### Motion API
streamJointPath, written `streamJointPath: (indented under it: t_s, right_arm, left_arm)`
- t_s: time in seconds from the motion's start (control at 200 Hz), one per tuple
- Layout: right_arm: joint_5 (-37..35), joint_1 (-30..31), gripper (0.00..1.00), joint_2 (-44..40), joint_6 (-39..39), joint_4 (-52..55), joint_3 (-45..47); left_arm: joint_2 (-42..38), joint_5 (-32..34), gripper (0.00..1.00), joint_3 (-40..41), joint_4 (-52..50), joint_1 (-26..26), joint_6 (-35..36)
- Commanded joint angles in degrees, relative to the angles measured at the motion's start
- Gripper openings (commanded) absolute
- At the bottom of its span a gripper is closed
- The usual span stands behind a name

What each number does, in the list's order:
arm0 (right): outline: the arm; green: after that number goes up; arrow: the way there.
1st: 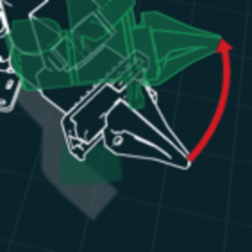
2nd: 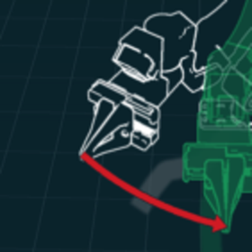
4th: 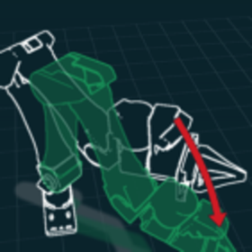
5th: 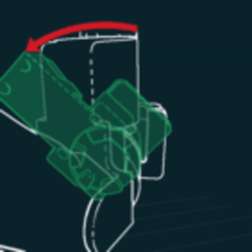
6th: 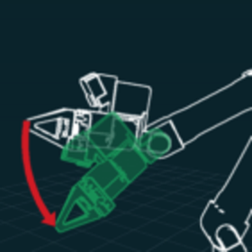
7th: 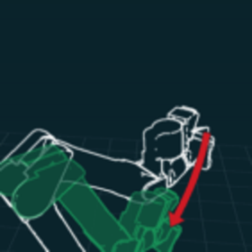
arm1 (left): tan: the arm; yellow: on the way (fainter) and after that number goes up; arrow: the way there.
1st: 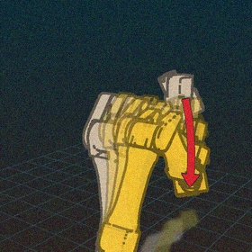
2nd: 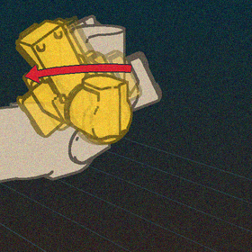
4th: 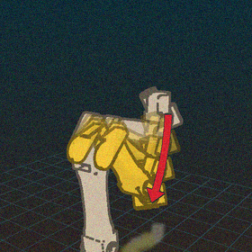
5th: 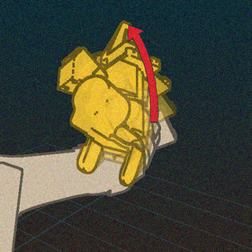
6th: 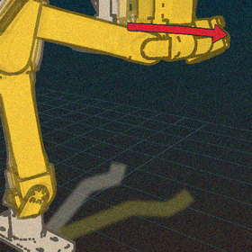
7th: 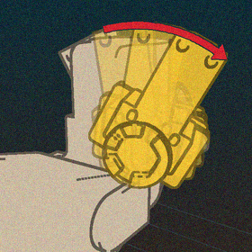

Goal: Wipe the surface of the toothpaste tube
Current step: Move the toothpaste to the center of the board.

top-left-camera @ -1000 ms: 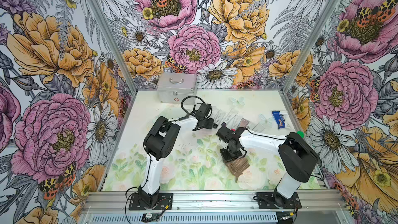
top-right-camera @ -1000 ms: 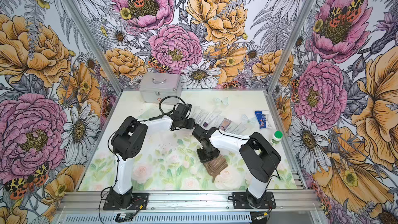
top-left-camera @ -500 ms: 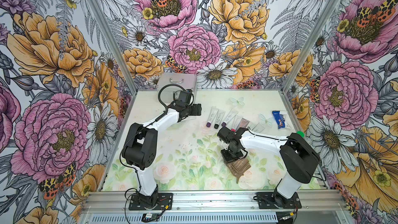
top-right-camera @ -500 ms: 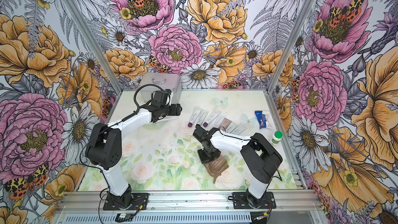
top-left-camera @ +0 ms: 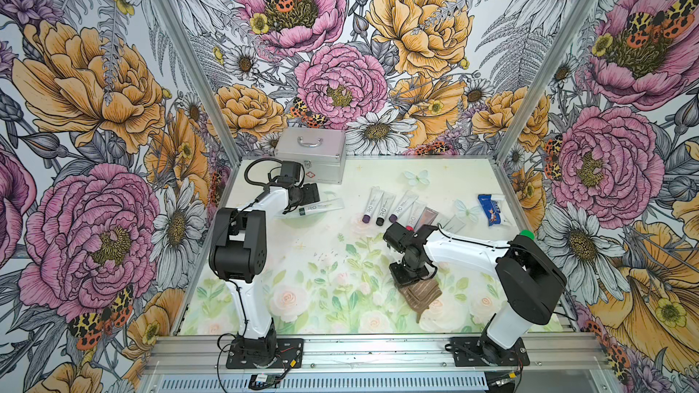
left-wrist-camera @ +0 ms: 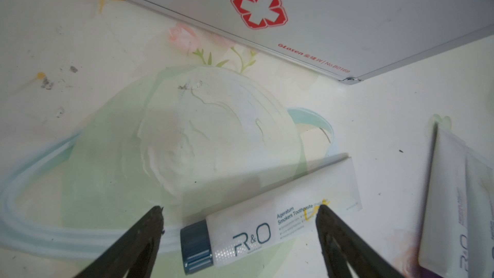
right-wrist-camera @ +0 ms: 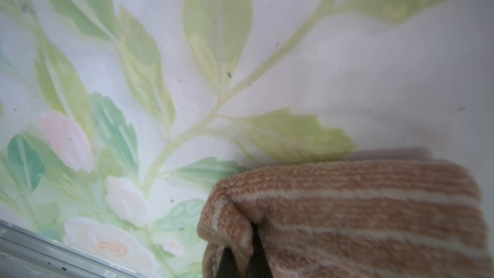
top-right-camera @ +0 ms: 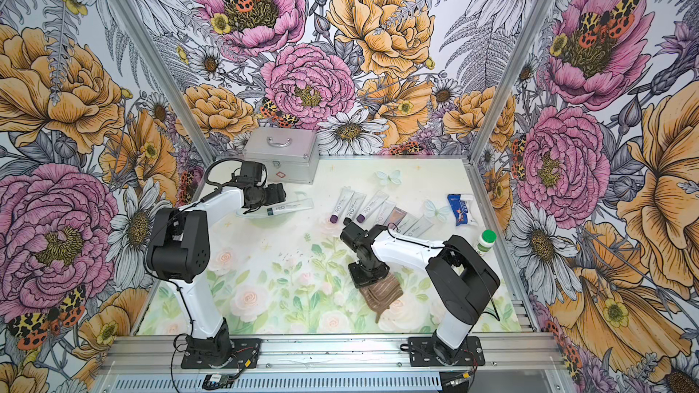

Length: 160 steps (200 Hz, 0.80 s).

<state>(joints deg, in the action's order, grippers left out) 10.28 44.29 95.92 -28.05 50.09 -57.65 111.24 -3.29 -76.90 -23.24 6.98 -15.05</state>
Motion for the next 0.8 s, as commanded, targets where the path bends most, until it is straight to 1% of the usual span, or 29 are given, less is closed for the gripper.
streamJointPath:
  t_s: [0.0,0.3,0.525,0.701,0.796]
  right_arm:
    - [-0.66,-0.03,0.00,-2.13,-0.77,-0.05,0.33]
    - [-0.88,-0.02,0.00,-3.41,-0.60,0.03,1.05]
    - [-1.23,-0.05,0.00,-3.30,-0.51,-0.08,1.09]
    - [-1.25,0.00,0.00,-3.19,-0.25,-0.04,0.96]
    - [-1.23,-0.04,0.00,-3.13,-0.25,-0.07,0.77]
  left_arm:
    - [1.57,-2.14,0.90,0.31,-0.75,-0.07,-0.50]
    - [2.91,-2.17,0.89,1.01,-0.96,1.22,-0.59]
    - [1.58,-1.49,0.83,3.17,-0.92,3.64,-1.00]
    - [0.49,-0.67,0.79,5.30,-0.89,4.82,-0.60]
    - [0.36,0.52,0.75,5.88,-1.01,5.96,-0.12]
